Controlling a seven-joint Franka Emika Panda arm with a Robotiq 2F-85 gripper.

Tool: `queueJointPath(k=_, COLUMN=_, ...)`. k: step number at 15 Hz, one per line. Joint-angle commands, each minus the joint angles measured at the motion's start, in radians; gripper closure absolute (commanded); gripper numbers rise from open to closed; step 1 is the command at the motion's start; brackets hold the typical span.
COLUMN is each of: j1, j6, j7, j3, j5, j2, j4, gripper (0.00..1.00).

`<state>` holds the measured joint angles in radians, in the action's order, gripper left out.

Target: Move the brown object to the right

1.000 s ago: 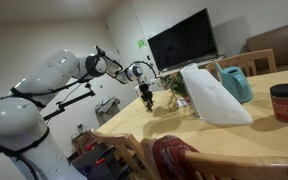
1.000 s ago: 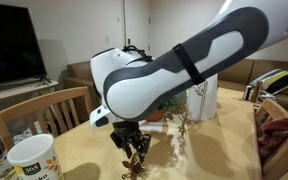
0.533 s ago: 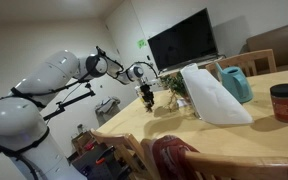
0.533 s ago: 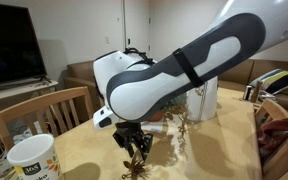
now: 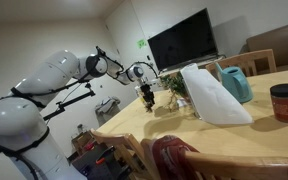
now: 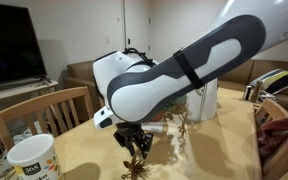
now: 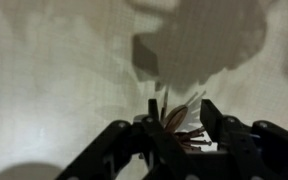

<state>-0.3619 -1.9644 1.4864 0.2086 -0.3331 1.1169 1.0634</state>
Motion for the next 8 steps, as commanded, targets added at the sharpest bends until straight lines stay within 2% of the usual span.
queueJointPath(k=1, j1=-0.012, j6=-0.004, j7=0.006, j3=-0.016, j5=-0.031, j2=0.008, j4=-0.021, gripper=0.50)
queueJointPath(k=8, j1=-0.005, j6=-0.025, j7=0.004, j3=-0.008, j5=-0.037, j2=0.009, j4=-0.018, gripper=0.57)
